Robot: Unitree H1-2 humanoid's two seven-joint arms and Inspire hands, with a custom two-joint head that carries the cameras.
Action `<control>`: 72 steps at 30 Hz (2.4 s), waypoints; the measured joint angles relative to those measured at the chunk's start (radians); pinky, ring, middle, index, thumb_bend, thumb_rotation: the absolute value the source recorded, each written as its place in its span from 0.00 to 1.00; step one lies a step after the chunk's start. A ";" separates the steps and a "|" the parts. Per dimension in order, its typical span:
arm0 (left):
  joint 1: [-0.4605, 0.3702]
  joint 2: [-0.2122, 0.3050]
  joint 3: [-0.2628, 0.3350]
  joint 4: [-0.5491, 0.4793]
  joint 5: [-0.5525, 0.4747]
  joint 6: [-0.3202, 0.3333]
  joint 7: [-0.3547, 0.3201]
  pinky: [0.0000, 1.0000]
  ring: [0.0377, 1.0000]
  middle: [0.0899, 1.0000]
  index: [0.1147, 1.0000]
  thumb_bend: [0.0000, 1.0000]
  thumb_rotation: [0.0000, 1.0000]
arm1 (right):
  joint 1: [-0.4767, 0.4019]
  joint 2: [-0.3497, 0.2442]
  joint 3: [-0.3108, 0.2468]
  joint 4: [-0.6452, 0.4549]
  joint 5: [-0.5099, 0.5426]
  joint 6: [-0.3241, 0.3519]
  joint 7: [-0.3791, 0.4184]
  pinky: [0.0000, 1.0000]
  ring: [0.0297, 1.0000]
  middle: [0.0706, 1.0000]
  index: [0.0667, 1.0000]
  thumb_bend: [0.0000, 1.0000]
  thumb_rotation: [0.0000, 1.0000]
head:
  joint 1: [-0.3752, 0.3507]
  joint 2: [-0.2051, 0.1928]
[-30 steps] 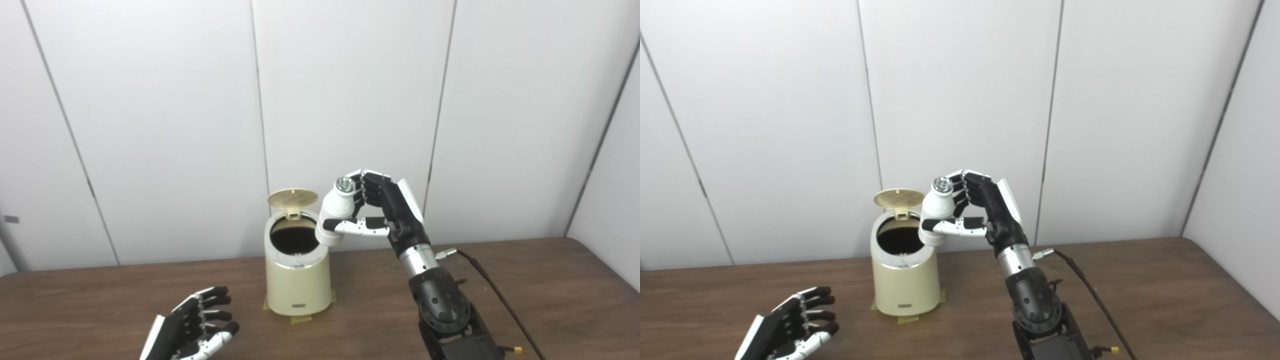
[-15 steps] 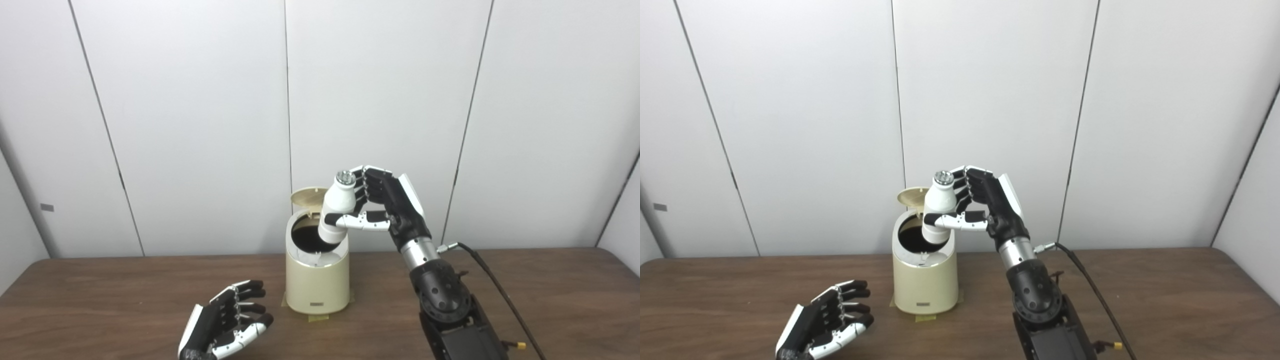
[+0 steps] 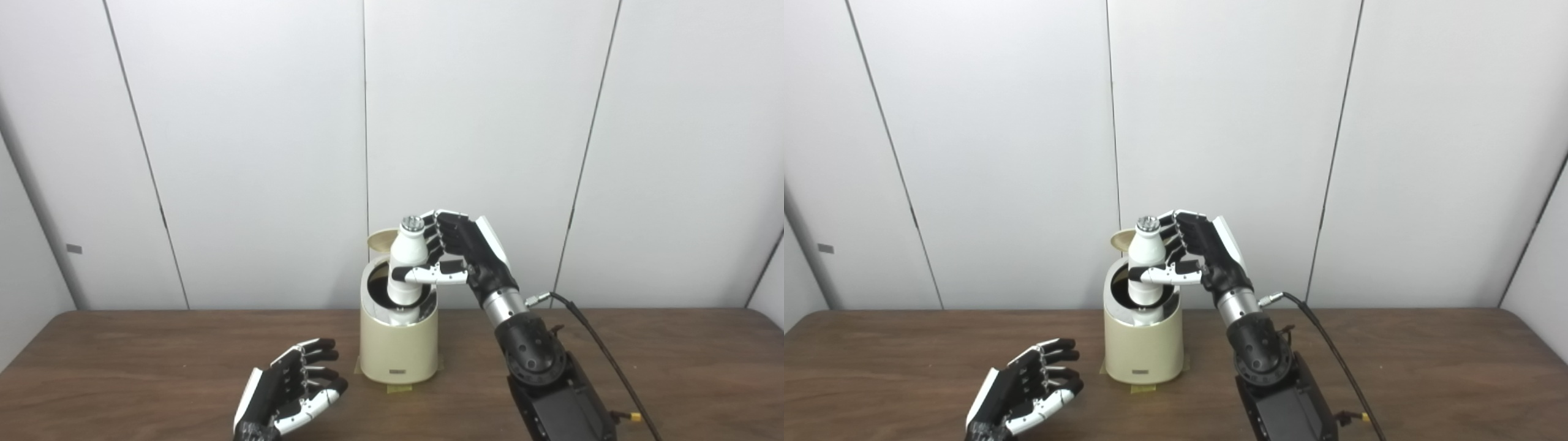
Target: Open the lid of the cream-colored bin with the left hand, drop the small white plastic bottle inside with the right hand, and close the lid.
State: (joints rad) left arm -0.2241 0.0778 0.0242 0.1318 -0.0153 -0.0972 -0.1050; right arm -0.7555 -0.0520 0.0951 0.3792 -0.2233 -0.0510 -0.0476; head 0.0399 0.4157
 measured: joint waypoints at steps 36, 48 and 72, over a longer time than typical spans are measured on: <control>0.002 -0.003 -0.011 -0.042 0.002 0.022 0.022 0.51 0.62 0.69 0.71 0.71 0.13 | -0.051 -0.069 0.065 0.222 -0.140 -0.376 -0.089 0.37 0.40 0.45 0.49 0.50 0.00 | 0.015 0.037; 0.002 -0.003 -0.013 -0.045 0.002 0.030 0.021 0.51 0.62 0.69 0.71 0.71 0.13 | -0.024 -0.109 0.101 0.166 -0.170 -0.325 0.016 0.39 0.51 0.71 0.65 0.83 0.00 | 0.014 0.043; 0.002 -0.003 -0.015 -0.045 0.000 0.032 0.021 0.52 0.62 0.69 0.71 0.71 0.12 | 0.021 -0.130 0.074 0.054 -0.116 -0.320 0.080 0.35 0.44 0.59 0.58 0.79 0.00 | 0.015 0.048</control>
State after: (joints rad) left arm -0.2221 0.0747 0.0089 0.0865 -0.0150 -0.0649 -0.0843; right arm -0.7348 -0.1822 0.1691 0.4336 -0.3397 -0.3715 0.0323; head 0.0552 0.4633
